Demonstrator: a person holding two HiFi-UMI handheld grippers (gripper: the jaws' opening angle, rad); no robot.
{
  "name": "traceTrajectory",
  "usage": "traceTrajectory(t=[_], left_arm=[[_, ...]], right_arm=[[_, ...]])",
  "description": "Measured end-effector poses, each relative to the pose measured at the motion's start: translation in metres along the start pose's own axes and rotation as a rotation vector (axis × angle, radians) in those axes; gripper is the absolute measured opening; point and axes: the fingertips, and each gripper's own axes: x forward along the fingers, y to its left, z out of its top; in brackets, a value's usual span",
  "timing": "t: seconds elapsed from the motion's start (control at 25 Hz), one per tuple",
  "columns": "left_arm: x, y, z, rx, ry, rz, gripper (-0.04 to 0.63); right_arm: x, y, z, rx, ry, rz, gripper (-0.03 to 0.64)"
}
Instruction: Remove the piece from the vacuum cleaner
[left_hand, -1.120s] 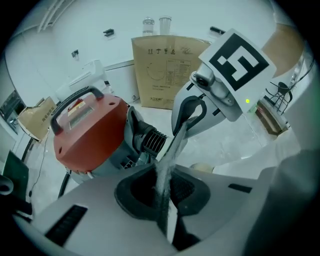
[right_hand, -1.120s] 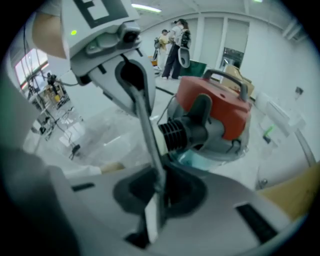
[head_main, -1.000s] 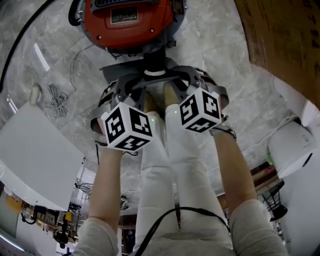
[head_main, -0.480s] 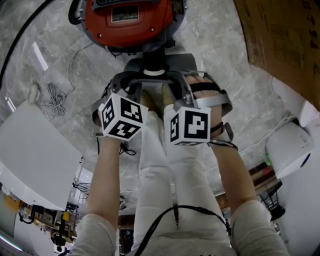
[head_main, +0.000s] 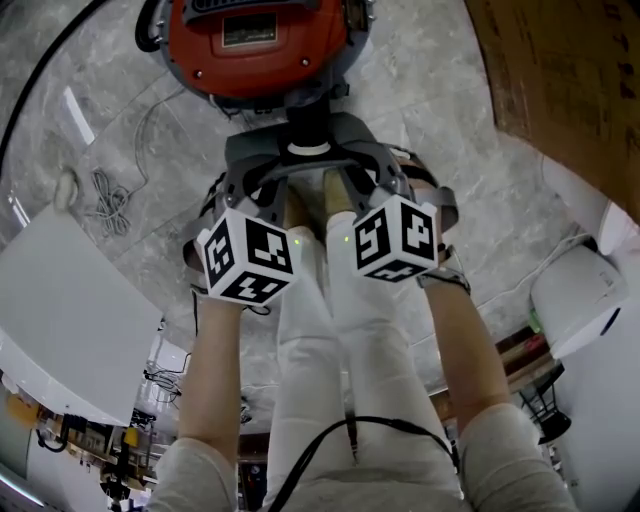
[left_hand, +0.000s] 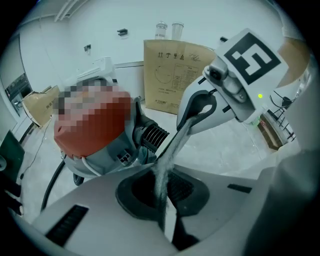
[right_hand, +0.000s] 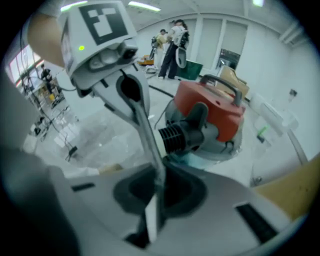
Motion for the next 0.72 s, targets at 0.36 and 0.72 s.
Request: traceTrajectory(t=[0.36,0.72], left_arm=[[-0.007,-0.007,0.01,0.025,-0.044,0.022,0.034],[0.009,-0.005,-0.006,-0.128,-0.07,0.017,0.032]], right_arm=[[0.005,0.001,-0.007,0.296,-0.083,0.044,0.035],[-0.012,0.0,0.004,-0.093,0.045,-0.107,0.034]])
